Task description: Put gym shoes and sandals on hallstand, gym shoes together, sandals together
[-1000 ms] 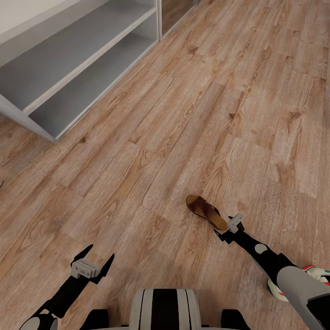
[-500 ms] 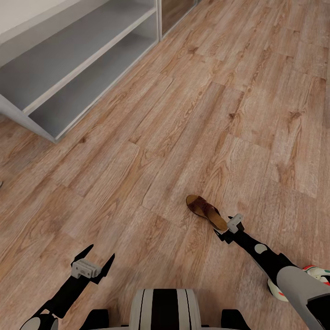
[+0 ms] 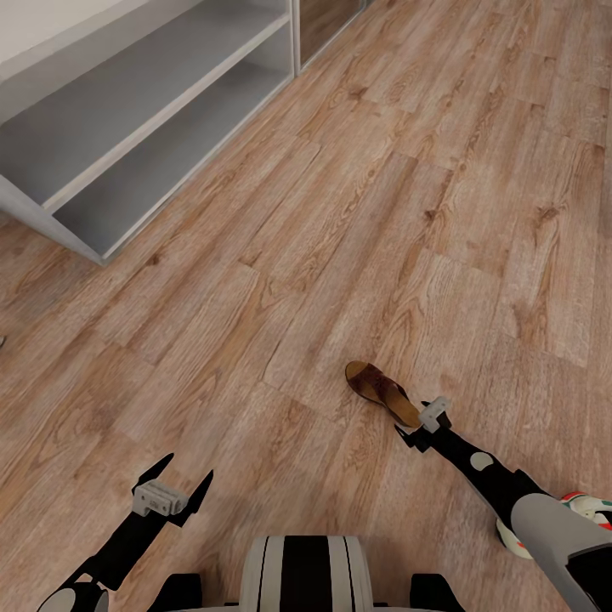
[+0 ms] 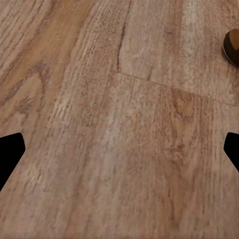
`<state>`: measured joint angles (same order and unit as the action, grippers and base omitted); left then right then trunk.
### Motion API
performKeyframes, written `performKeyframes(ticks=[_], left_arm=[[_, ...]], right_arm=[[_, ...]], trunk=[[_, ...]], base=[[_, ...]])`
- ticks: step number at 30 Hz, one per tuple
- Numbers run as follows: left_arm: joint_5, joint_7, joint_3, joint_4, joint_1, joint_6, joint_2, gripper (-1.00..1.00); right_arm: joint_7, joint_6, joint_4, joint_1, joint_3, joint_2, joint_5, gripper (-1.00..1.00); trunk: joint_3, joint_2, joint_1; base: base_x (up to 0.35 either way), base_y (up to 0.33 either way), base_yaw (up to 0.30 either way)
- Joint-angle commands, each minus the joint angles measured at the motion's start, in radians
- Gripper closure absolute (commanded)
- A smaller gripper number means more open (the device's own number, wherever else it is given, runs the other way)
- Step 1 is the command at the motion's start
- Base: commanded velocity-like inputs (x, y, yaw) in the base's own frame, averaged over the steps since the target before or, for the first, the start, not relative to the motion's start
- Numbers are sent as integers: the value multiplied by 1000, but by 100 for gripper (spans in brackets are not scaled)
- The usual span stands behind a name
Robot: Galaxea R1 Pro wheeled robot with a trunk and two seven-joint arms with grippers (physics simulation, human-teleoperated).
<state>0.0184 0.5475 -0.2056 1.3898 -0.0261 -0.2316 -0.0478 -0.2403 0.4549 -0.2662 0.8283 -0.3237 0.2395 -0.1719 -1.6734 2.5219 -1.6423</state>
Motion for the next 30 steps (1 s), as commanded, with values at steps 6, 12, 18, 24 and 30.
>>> performKeyframes(ticks=[6, 12, 18, 24, 30], left_arm=[[0, 0, 0, 0, 0, 0, 0, -100], [0, 0, 0, 0, 0, 0, 0, -100], [0, 0, 0, 0, 0, 0, 0, -100], [-1, 0, 0, 0, 0, 0, 0, -100], [-1, 0, 0, 0, 0, 0, 0, -100]], right_arm=[[3, 0, 0, 0, -1, -5, -1, -100], [5, 0, 1, 0, -1, -7, -1, -100], [6, 0, 1, 0, -1, -7, -1, -100], [7, 0, 1, 0, -1, -8, -1, -100], [13, -1, 1, 0, -1, -8, -1, -100]], trunk=[[0, 0, 0], [0, 0, 0], [0, 0, 0], [0, 0, 0], [0, 0, 0]], base=[[0, 0, 0], [0, 0, 0], [0, 0, 0], [0, 0, 0], [0, 0, 0]])
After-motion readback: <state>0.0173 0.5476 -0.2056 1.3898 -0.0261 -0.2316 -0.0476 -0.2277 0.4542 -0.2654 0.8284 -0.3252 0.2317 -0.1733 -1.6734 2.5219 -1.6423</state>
